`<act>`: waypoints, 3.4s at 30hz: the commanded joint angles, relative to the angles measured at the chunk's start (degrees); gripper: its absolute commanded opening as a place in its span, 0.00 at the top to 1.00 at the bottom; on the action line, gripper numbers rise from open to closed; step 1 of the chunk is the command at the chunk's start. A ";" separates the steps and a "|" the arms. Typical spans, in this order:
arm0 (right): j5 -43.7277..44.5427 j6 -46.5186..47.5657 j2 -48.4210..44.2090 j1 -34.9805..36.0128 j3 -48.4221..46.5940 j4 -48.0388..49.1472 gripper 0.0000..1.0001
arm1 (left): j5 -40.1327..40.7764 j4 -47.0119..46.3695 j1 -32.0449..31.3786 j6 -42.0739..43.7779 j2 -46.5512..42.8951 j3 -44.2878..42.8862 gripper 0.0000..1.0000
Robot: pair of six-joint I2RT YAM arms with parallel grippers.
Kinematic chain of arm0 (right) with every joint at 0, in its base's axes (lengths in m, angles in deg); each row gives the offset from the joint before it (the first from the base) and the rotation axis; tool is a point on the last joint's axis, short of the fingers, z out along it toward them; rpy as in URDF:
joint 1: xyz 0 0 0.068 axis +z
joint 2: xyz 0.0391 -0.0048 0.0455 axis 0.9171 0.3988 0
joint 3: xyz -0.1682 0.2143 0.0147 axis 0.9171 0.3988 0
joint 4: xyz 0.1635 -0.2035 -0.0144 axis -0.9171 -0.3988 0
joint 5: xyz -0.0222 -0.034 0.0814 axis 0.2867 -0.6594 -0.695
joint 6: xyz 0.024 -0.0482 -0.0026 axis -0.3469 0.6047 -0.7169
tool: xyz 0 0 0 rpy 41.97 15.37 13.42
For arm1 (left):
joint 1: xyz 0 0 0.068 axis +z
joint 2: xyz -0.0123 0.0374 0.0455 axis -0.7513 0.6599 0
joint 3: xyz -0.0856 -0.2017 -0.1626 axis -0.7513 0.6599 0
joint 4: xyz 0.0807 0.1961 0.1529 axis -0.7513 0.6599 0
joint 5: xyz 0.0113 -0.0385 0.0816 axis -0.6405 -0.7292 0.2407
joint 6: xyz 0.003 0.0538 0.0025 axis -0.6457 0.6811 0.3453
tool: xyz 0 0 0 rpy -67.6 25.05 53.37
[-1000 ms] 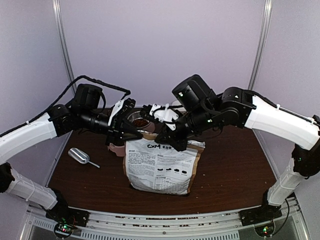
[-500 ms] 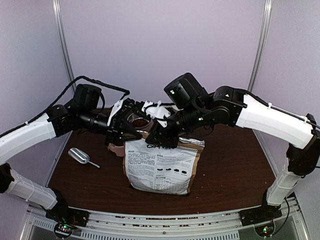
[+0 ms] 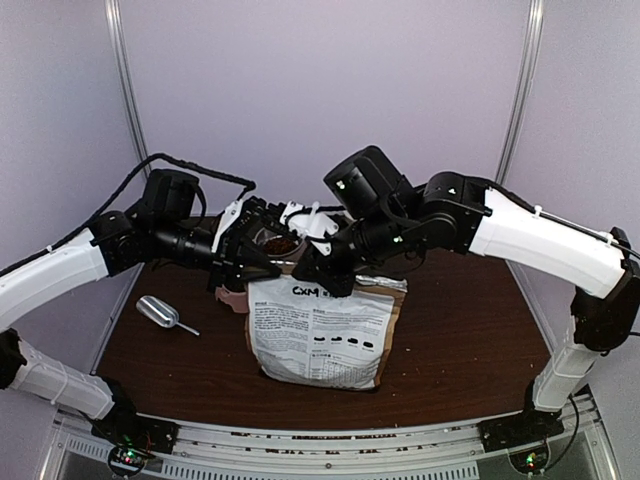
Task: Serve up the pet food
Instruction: Press the seal on the pet food bag.
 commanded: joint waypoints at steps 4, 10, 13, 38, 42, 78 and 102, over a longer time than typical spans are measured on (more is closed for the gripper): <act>7.35 0.64 0.25 0.41 -0.59 -0.09 1.00 | 0.41 -1.57 -0.89 0.87 -2.91 0.25 1.00; 12.49 0.81 -0.45 0.42 1.15 -1.38 0.95 | 1.15 -1.40 -0.91 0.98 -3.51 0.60 1.00; 12.99 1.20 -1.16 0.43 2.97 -2.14 0.91 | 1.06 -1.57 -0.91 0.94 -3.57 0.70 1.00; 24.47 2.08 -7.10 -0.37 9.93 -6.02 1.00 | 2.28 -1.49 -0.89 1.25 -4.71 1.11 1.00; 25.72 2.08 -7.94 -0.50 10.59 -6.34 1.00 | 2.62 -1.49 -0.89 1.33 -4.76 1.17 1.00; 32.73 -3.14 -19.60 -5.43 23.43 -12.03 1.00 | 5.28 -0.97 -0.80 2.37 -5.97 1.66 1.00; 32.80 -4.82 -24.22 -7.93 28.35 -13.64 0.97 | 5.80 -0.70 -0.80 2.65 -5.96 1.75 1.00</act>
